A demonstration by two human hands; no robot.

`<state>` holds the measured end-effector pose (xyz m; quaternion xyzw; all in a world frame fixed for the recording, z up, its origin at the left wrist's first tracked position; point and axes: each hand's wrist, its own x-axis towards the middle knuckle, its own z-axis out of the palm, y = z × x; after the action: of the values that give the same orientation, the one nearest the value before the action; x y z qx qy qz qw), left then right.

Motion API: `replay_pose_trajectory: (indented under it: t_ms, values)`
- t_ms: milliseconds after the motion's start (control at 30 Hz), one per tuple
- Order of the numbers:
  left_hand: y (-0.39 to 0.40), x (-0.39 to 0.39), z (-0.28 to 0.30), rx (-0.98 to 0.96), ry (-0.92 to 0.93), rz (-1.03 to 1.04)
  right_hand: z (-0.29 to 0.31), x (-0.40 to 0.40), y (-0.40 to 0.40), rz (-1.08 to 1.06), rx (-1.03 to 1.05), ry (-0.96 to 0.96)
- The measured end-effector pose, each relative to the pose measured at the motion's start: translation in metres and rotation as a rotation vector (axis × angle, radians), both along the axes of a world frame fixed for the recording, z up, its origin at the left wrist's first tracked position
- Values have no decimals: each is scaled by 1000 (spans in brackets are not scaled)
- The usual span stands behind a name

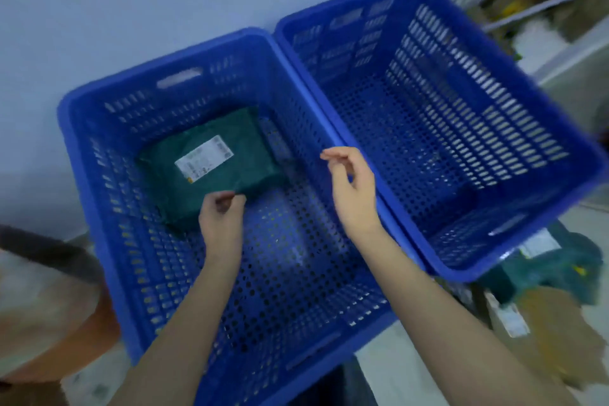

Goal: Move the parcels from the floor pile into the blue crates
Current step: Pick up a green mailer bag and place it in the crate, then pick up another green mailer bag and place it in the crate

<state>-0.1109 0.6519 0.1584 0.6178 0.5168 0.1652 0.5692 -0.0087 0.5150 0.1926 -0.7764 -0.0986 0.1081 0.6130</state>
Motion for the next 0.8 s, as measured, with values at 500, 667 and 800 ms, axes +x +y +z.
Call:
replay_pose_trajectory:
  t_ms: [500,667,800]
  values:
    - [-361,102,66,-385,104,-1548,-18,-39,-389,-804,-474,459]
    - [-425,93,-3,-249,589,-1681,-79,-123,-483,-1095,-165,981]
    - [-453,99,-45,-399,704,-1327,-113,-152,-527,-1054,-106,1097]
